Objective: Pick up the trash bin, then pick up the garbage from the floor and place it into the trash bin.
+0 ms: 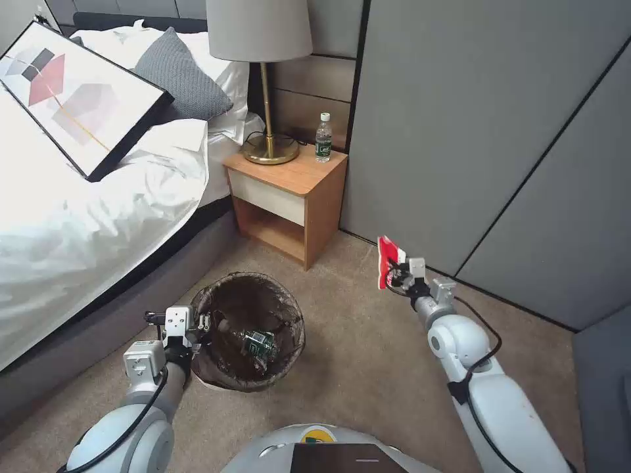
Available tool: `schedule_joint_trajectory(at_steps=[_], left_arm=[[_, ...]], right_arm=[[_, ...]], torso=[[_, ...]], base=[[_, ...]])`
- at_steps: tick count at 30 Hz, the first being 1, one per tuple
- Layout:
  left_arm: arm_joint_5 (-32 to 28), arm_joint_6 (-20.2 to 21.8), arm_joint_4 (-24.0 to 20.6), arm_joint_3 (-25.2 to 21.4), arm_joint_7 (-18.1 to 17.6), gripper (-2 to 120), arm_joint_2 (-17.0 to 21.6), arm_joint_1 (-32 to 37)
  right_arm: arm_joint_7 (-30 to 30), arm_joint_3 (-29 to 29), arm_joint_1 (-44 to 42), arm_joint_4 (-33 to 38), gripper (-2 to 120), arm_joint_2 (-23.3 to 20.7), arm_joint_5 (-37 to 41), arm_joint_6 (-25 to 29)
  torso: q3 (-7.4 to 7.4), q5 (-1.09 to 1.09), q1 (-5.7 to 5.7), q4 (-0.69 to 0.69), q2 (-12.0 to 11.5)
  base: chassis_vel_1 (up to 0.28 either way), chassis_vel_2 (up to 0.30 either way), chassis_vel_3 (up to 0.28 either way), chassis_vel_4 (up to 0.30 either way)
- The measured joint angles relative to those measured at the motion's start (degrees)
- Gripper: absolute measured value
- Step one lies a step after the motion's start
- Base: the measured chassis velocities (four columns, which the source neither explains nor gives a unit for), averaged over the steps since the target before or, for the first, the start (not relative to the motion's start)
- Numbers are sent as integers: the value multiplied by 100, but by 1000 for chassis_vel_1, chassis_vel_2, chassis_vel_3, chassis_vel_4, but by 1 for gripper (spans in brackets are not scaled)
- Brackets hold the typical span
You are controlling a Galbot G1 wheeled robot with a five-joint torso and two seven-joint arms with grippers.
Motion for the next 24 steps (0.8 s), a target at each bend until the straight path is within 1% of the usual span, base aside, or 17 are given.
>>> schedule_joint_trajectory(at_steps=[2, 3, 4, 5, 6, 10, 11, 14, 15, 17, 19, 20, 22, 24], left_arm=[[1, 0, 0, 5, -2, 7, 3, 2], [1, 0, 0, 5, -2, 7, 3, 2], [1, 0, 0, 6, -3, 7, 14, 5], [-4, 0, 0, 6, -6, 7, 26, 15], [-4, 0, 0, 6, -6, 7, 26, 15], [-24, 7, 0, 5, -20, 7, 56, 41], [-24, 7, 0, 5, -20, 7, 56, 41], [-7, 8, 0, 14, -30, 7, 19, 57], [-7, 8, 0, 14, -30, 7, 19, 57], [10, 9, 1, 29, -34, 7, -9, 66], [15, 9, 0, 30, -36, 7, -12, 65], [29, 10, 0, 37, -40, 7, -23, 59], [41, 10, 0, 42, -41, 7, -29, 56], [88, 10, 0, 73, -43, 7, -59, 35]], right_arm=[[78, -260, 53, 505, 3, -244, 217, -131], [78, -260, 53, 505, 3, -244, 217, -131], [166, -499, 175, 784, 3, -347, 356, -224], [201, -694, 319, 963, 3, -379, 425, -307], [201, -694, 319, 963, 3, -379, 425, -307], [177, -1216, 751, 1357, 3, -425, 661, -561], [177, -1216, 751, 1357, 3, -425, 661, -561], [99, -1606, 985, 1578, 3, -590, 853, -684], [99, -1606, 985, 1578, 3, -590, 853, -684], [48, -1914, 1119, 1676, 3, -702, 893, -697], [41, -1993, 1151, 1694, 3, -724, 900, -697], [30, -2253, 1256, 1728, 3, -767, 926, -713], [28, -2369, 1298, 1731, 3, -771, 935, -726], [26, -2743, 1384, 1720, 3, -747, 934, -745]], torso=[[0, 0, 0, 0, 0], [0, 0, 0, 0, 0], [0, 0, 0, 0, 0], [0, 1, 0, 1, 0], [0, 1, 0, 1, 0], [0, 1, 0, 1, 0], [0, 1, 0, 1, 0], [0, 1, 0, 1, 0], [0, 1, 0, 1, 0], [0, 1, 0, 0, 0], [0, 1, 0, 0, 0], [0, 0, 0, 0, 0], [0, 0, 0, 0, 0], [0, 0, 0, 0, 0]], base=[[0, 0, 0, 0], [0, 0, 0, 0], [0, 0, 0, 0], [0, 0, 0, 0], [0, 0, 0, 0], [0, 0, 0, 0], [0, 0, 0, 0], [0, 0, 0, 0], [0, 0, 0, 0], [0, 0, 0, 0], [0, 0, 0, 0], [0, 0, 0, 0], [0, 0, 0, 0], [0, 0, 0, 0]])
